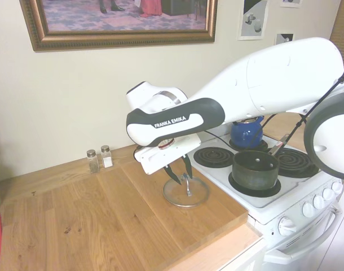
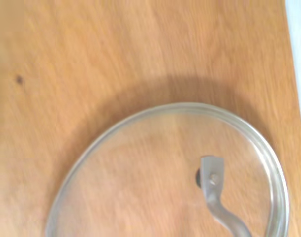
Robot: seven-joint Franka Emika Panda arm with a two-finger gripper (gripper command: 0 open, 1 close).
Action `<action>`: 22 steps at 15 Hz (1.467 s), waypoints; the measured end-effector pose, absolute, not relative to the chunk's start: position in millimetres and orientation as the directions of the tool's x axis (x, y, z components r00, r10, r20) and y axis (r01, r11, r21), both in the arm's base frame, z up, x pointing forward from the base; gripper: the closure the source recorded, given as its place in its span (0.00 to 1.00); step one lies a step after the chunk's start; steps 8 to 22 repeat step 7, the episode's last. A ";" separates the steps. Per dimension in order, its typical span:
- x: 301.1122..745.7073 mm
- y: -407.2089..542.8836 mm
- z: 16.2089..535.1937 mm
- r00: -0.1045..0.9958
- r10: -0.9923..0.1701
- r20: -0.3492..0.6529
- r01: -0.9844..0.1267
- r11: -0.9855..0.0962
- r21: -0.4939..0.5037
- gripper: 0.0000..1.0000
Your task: Uncover the lid of the pot
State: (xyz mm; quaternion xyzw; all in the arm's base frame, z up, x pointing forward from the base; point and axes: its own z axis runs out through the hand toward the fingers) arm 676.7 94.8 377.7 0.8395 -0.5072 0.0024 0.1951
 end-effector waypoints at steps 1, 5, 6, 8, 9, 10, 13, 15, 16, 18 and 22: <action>676.6 95.5 381.0 0.494 -0.850 0.186 -0.848 -0.423 0.319 0.00; 675.3 93.4 410.7 0.468 -0.857 0.216 -0.878 -0.423 0.223 0.00; 668.8 93.8 417.9 0.461 -0.859 0.223 -0.884 -0.424 0.196 0.00; 660.7 94.5 424.6 0.451 -0.862 0.231 -0.891 -0.420 0.171 0.00; 660.7 94.5 424.6 0.451 -0.862 0.231 -0.891 -0.420 0.171 0.00; 660.7 94.5 424.6 0.451 -0.862 0.231 -0.891 -0.420 0.171 0.00; 660.7 94.5 424.6 0.451 -0.862 0.231 -0.891 -0.420 0.171 0.00; 660.7 94.5 424.6 0.451 -0.862 0.231 -0.891 -0.420 0.171 0.00; 660.7 94.5 424.6 0.451 -0.862 0.231 -0.891 -0.420 0.171 0.00; 660.7 94.5 424.6 0.451 -0.862 0.231 -0.891 -0.420 0.171 0.00; 660.7 94.5 424.6 0.451 -0.862 0.231 -0.891 -0.420 0.171 0.00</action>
